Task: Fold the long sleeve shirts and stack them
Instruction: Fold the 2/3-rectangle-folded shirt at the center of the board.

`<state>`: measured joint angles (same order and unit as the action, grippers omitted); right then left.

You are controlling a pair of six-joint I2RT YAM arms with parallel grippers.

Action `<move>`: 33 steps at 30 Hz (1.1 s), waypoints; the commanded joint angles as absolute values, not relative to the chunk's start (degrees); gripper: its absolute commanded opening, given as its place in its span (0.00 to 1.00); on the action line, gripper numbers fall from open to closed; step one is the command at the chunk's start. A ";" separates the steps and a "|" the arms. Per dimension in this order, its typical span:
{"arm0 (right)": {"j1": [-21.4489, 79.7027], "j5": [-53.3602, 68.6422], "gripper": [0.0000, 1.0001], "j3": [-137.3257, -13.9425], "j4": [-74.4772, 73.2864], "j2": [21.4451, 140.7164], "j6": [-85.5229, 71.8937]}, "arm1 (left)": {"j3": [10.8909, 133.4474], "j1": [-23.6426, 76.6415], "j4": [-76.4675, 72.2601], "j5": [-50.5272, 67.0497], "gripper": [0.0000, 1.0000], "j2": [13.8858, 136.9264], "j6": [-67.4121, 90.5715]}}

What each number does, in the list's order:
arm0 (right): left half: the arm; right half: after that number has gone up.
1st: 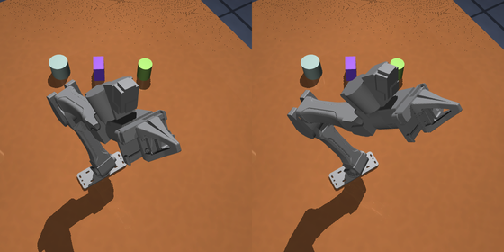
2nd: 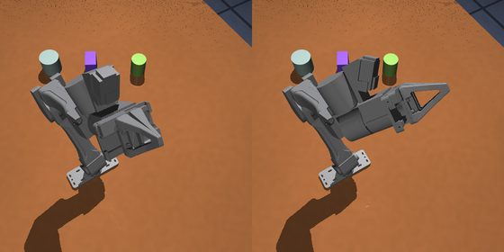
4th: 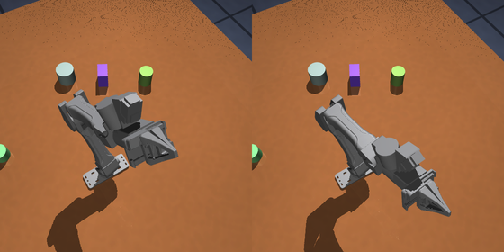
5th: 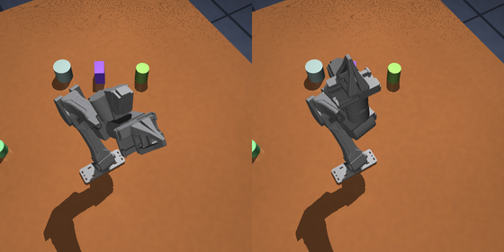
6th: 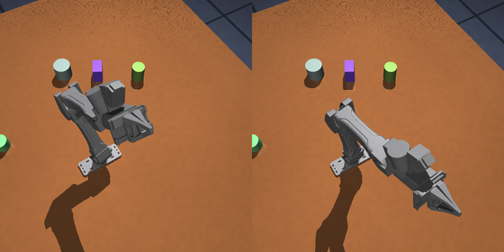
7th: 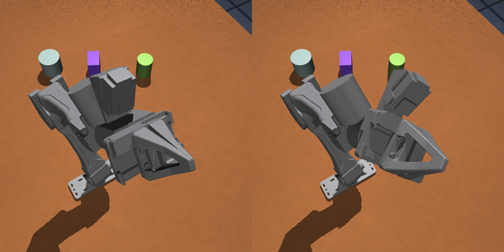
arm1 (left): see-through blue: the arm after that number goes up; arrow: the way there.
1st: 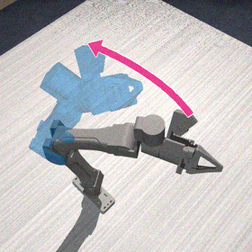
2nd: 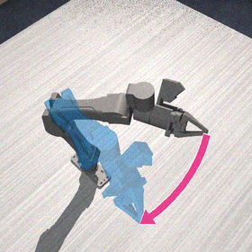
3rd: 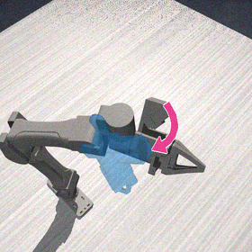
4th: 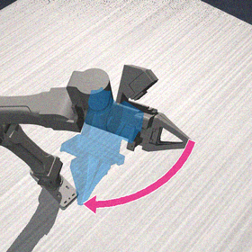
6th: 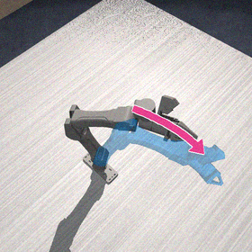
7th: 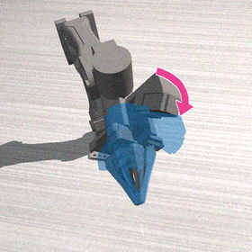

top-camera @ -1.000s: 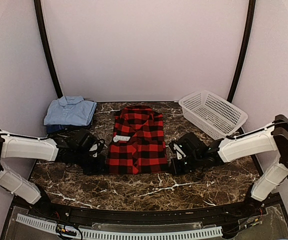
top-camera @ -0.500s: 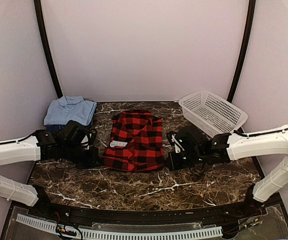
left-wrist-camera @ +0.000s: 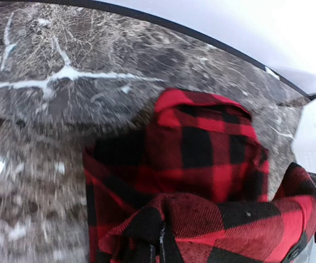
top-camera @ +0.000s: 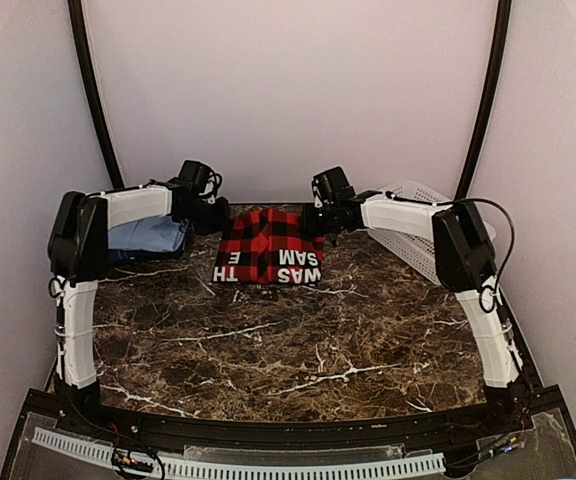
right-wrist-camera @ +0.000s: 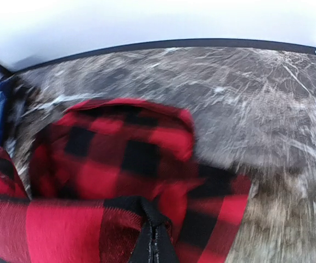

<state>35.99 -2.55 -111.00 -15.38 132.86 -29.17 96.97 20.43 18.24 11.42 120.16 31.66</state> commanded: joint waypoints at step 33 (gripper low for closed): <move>41.57 -3.56 0.00 -64.09 -5.32 103.06 -31.36 | 48.91 30.76 4.15 5.63 0.00 86.30 43.82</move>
